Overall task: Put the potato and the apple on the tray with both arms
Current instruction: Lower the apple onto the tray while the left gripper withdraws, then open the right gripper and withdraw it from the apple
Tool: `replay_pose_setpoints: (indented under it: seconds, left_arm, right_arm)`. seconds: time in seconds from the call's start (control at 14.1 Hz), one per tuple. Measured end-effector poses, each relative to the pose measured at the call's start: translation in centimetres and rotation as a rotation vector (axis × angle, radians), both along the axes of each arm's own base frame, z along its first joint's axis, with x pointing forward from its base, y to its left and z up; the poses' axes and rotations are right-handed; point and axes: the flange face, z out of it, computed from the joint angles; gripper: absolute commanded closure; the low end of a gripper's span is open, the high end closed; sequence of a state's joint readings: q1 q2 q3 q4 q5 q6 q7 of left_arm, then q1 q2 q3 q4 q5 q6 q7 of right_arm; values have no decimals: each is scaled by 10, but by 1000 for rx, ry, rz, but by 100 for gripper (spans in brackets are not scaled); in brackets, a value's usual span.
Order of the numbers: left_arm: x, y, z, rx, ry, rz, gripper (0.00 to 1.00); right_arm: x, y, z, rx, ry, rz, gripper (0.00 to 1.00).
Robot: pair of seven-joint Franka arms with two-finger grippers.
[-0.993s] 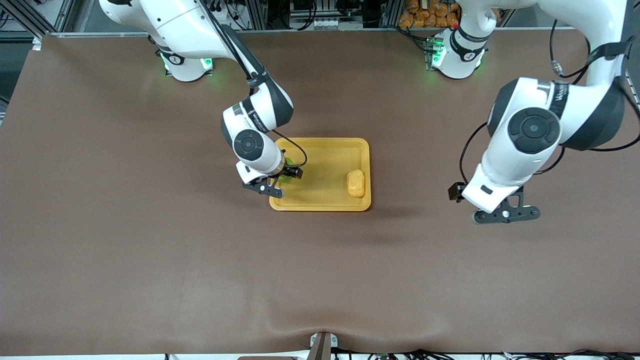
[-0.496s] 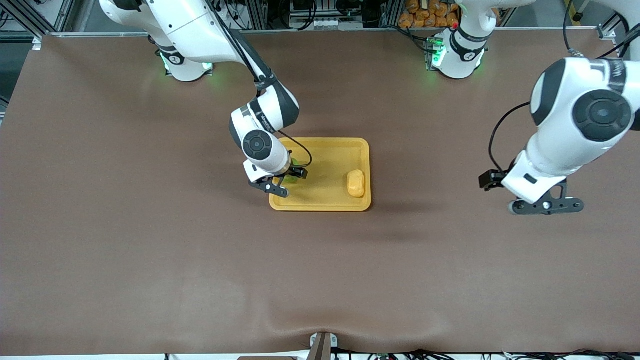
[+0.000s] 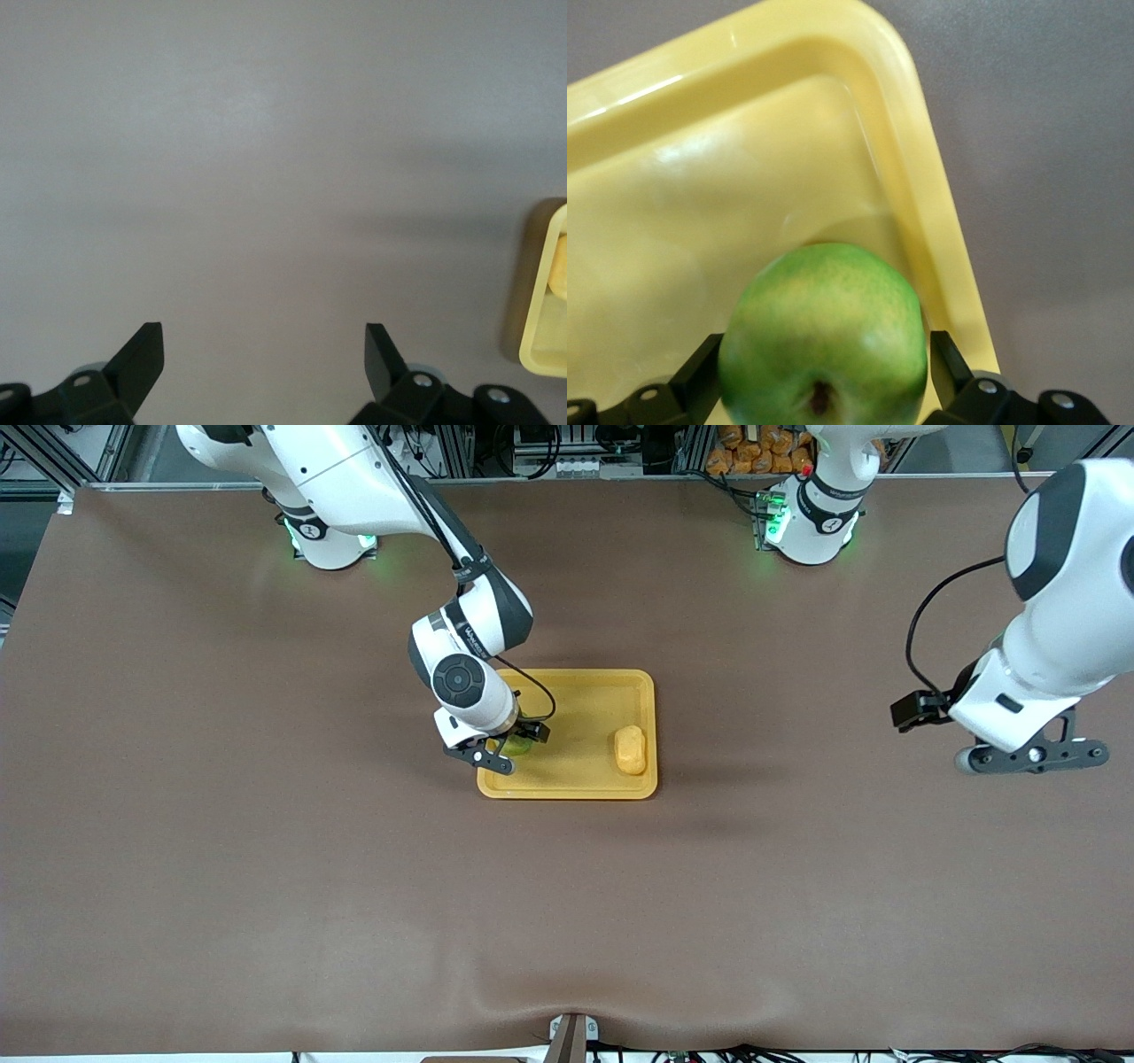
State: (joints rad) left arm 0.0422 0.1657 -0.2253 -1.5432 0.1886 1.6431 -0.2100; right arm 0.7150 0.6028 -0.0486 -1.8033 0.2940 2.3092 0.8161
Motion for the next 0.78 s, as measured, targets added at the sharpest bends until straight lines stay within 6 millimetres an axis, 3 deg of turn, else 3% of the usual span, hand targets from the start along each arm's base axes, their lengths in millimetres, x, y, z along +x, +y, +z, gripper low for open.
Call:
replay_pose_setpoints:
  seconds: [0.43,0.78]
  left_arm:
    - [-17,8,35,-20,-26,15,0]
    - [-27,34,61,-85,-16,63,0]
  right_arm:
    - [7,0,11,-11,26,3,0]
    - [21,-8,51,-9,42,-2,0]
